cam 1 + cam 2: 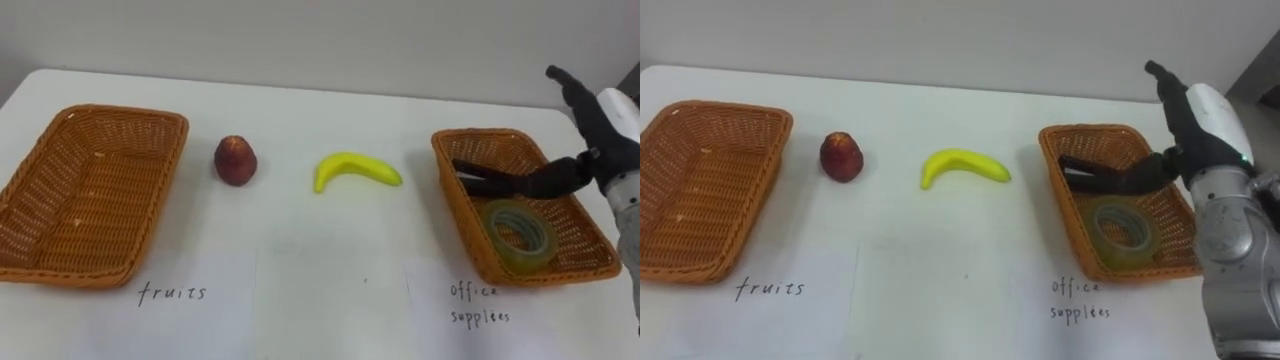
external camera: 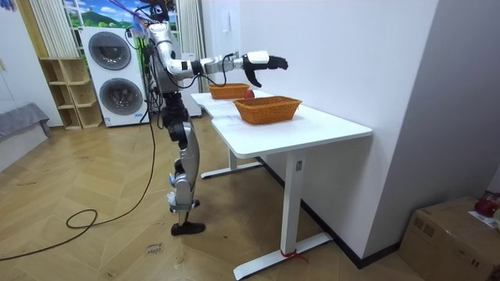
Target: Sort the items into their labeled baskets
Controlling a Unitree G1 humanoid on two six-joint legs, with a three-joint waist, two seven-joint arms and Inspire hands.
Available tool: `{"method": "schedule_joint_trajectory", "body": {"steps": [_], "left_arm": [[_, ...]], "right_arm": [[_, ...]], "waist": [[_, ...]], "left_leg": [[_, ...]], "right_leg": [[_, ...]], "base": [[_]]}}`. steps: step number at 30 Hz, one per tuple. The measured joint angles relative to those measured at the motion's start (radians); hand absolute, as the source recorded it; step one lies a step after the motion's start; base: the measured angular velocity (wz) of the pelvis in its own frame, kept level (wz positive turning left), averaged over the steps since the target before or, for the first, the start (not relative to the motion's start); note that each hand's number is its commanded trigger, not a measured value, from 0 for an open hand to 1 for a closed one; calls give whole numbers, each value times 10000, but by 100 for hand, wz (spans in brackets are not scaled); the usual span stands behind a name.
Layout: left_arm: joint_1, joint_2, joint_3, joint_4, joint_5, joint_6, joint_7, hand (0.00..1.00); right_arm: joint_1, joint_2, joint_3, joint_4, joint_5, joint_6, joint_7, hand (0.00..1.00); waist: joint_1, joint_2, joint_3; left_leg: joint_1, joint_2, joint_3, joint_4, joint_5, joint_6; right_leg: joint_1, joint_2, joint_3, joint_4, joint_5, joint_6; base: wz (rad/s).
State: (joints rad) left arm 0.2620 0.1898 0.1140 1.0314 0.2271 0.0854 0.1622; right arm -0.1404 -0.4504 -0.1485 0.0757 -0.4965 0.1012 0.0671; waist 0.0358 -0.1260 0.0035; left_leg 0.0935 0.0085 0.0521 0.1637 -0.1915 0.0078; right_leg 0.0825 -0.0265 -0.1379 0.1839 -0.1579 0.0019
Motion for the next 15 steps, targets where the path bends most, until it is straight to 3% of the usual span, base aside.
{"method": "schedule_joint_trajectory", "body": {"steps": [9,12,13,15], "left_arm": [[-41,6,-1,-6,2,-12,29,0],[-98,4,3,40,1,-28,28,0],[-126,4,1,70,5,-44,32,0],[-178,2,-1,97,9,-45,59,0]], "right_arm": [[-679,0,39,-243,371,0,-477,0],[-849,0,106,-357,377,-1,-811,0],[-849,1,162,-433,392,-26,-875,0],[-859,2,259,-438,426,-91,-1071,0]], "waist": [[73,-3,-3],[281,9,-4],[373,71,32],[576,37,-1]], "left_leg": [[-123,-6,-13,38,-1,1],[-214,2,-5,69,1,1],[-247,3,-17,84,1,1],[-331,11,-11,91,2,0]], "right_leg": [[-44,-11,-20,5,0,-1],[-160,-4,-18,38,7,-11],[-195,-1,-24,37,7,-11],[-311,4,-22,44,19,-25]], "base": [[0],[-1],[0],[0]]}}
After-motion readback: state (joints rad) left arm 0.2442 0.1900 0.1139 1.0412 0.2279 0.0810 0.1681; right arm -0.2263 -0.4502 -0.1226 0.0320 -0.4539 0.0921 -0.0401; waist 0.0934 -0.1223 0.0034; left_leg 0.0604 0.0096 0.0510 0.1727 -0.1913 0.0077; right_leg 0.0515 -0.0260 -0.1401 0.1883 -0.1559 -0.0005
